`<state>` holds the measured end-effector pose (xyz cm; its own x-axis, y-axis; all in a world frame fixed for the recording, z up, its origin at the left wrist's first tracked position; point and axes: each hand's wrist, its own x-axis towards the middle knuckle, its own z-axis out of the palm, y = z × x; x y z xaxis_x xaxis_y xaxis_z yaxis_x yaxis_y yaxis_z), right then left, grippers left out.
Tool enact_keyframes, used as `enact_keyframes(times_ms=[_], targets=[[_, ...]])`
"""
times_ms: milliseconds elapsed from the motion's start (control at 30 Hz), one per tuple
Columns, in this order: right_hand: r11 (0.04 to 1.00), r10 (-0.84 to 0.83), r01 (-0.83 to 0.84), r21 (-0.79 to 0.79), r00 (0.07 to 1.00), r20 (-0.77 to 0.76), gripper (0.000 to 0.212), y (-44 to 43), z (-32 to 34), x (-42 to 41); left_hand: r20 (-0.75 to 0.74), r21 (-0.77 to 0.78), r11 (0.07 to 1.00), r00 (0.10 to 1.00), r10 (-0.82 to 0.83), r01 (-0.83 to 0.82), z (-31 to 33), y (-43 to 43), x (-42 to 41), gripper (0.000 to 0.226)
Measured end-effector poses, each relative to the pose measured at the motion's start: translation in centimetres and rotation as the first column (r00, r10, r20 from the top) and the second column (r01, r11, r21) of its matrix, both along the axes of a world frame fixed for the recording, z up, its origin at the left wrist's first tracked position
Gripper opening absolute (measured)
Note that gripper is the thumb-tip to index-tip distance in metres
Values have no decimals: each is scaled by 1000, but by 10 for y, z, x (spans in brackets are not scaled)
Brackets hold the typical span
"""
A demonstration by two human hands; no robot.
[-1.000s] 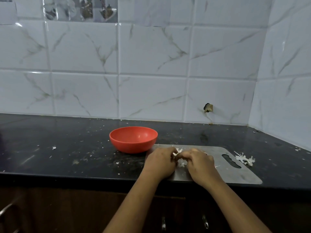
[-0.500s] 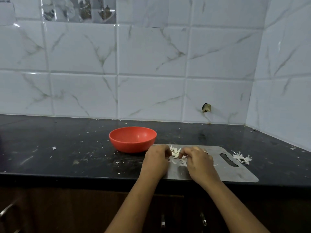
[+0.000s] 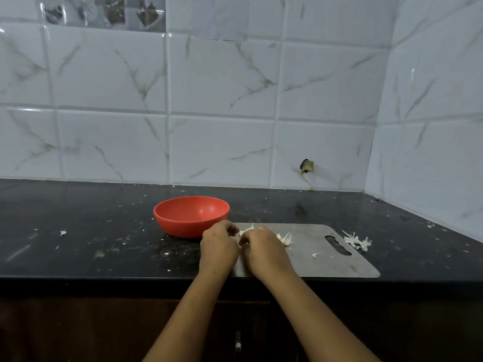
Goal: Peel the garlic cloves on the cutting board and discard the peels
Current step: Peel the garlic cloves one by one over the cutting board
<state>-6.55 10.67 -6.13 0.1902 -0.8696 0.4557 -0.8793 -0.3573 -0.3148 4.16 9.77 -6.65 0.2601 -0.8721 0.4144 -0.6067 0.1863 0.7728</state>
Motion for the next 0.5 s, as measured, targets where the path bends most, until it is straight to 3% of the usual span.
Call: enact_keyframes(times_ms=[167,367,500], targets=[[1000,-27,27,7,998,-51,28,-4,-2,-1,80,29,999,996,-37,35,0,2,-1,34],[993,-117,117,13,993,-9,18,-1,-3,-60,196,31,999,980,-27,21,0,4,-4,28],[983,-174,181,-39,976,128,17,-1,0,-91,276,-37,998,960,-37,50,2,7,-9,21]])
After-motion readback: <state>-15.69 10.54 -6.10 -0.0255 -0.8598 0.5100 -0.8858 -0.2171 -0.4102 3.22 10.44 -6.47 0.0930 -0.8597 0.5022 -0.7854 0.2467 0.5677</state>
